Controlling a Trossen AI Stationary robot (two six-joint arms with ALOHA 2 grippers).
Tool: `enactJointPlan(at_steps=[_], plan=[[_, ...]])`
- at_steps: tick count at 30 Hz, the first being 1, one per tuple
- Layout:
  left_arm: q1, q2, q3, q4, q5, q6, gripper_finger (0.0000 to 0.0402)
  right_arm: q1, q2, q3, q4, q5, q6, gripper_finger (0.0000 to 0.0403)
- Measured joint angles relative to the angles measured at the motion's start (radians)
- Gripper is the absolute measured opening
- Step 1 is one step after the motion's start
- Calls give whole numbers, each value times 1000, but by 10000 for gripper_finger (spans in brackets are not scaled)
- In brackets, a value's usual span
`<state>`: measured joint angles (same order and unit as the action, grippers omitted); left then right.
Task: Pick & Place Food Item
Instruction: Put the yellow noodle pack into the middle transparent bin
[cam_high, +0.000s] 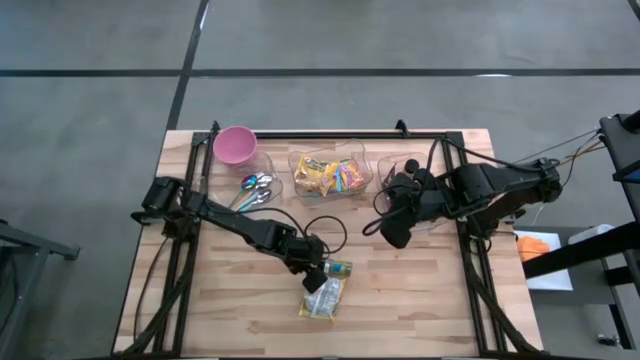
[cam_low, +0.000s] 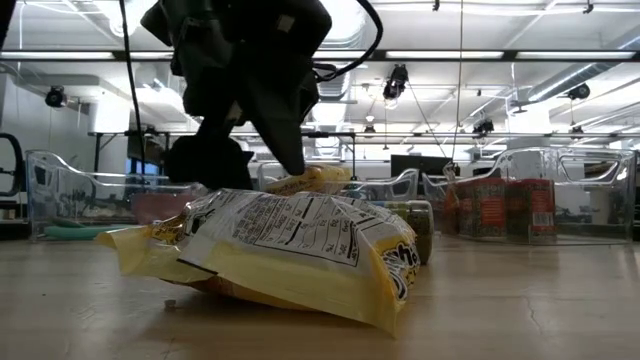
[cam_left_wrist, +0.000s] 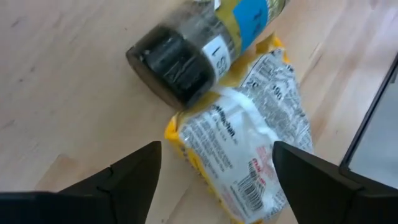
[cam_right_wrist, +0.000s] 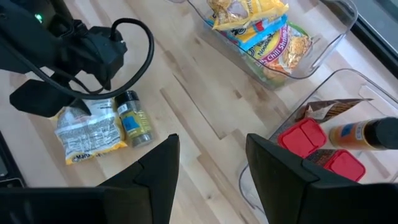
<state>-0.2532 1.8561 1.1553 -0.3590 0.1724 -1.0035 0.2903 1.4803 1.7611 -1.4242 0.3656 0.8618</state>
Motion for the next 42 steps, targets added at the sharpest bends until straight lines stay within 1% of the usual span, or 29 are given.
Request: enactJointPlan(at_steps=[5,8,11,14,17,20,27,28,29,35,42], plan=[[5,2,0,19,-4,8,314,0,0,0,0,0,0,182],[6,21,0,32,7,9,308,0,0,0,0,0,0,182],[6,48,0,59,46,11,289,0,0,0,1,0,1,182],[6,67,0,57,72,11,261,0,0,0,1,0,2,182],[6,67,0,57,76,11,225,0,0,0,1,0,2,182],[6,65,0,59,75,11,178,0,0,0,1,0,2,182],[6,63,1,56,90,22,33,0,0,0,1,0,2,182],[6,62,1,55,92,33,17,0,0,0,1,0,2,182],[6,61,1,55,91,43,10,0,0,0,1,0,2,182],[6,42,0,36,111,73,3,0,0,0,0,-1,2,182],[6,-44,0,-11,132,114,2,0,0,0,-1,-1,-1,182]])
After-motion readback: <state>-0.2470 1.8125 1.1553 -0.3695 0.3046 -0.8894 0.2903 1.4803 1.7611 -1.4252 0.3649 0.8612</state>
